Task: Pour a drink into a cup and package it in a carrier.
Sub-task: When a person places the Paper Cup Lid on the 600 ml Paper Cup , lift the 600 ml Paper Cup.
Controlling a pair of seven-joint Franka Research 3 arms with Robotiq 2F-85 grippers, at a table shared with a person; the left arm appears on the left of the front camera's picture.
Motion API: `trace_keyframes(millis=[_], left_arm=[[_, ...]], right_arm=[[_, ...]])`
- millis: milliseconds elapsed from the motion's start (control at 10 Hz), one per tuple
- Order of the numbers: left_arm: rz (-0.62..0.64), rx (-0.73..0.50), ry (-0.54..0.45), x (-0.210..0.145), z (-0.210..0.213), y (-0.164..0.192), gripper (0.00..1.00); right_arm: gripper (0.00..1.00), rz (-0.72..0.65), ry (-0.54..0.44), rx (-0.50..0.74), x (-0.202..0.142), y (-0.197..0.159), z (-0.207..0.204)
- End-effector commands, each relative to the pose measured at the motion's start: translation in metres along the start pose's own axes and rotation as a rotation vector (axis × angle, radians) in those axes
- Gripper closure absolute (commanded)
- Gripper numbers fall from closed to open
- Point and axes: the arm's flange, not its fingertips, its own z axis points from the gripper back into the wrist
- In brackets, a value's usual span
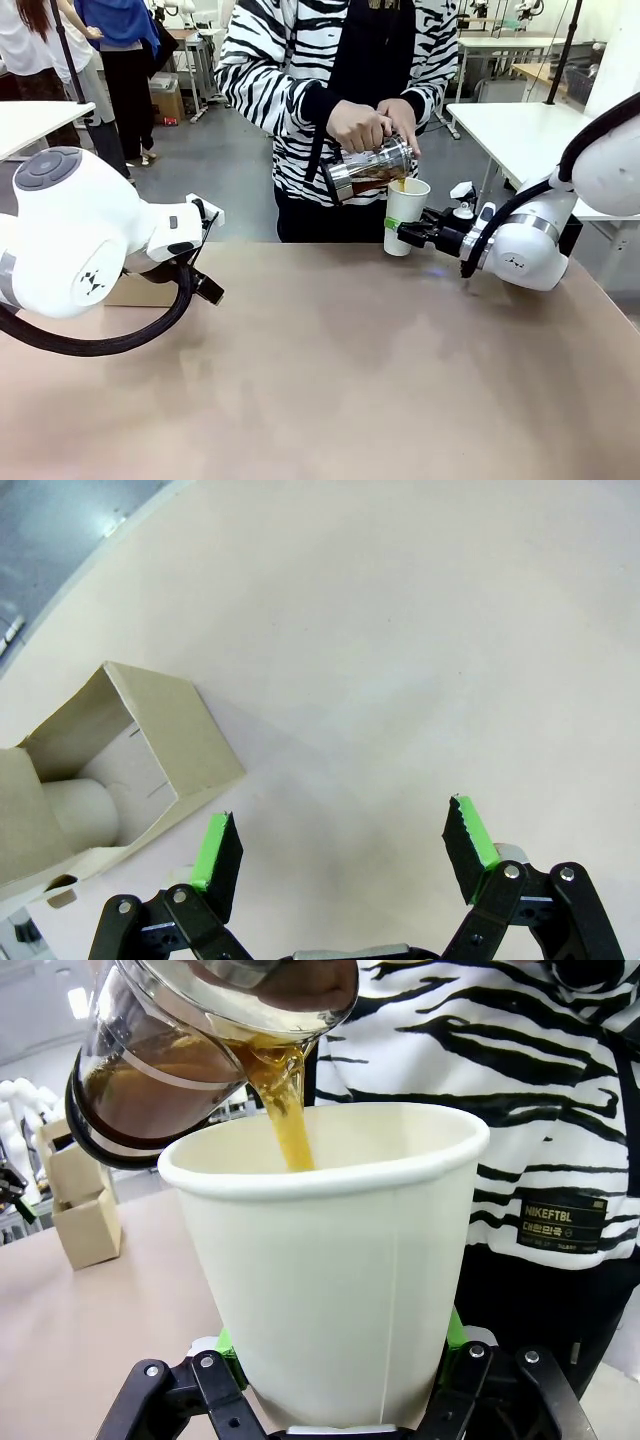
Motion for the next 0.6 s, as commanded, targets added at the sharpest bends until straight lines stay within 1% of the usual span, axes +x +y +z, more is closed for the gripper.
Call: trace_keyframes(millis=[0, 500], left_arm=[[0.000, -0.002, -0.001, 0.0000, 0.0005, -0.0001, 0.00], [0.000, -0.002, -0.001, 0.0000, 0.0005, -0.0001, 0.00]], right_arm=[[0.20, 0.000, -0.006, -0.005, 0.0025, 0.0000, -0.0005], [0.20, 0.000, -0.006, -0.005, 0.0025, 0.0000, -0.0005]])
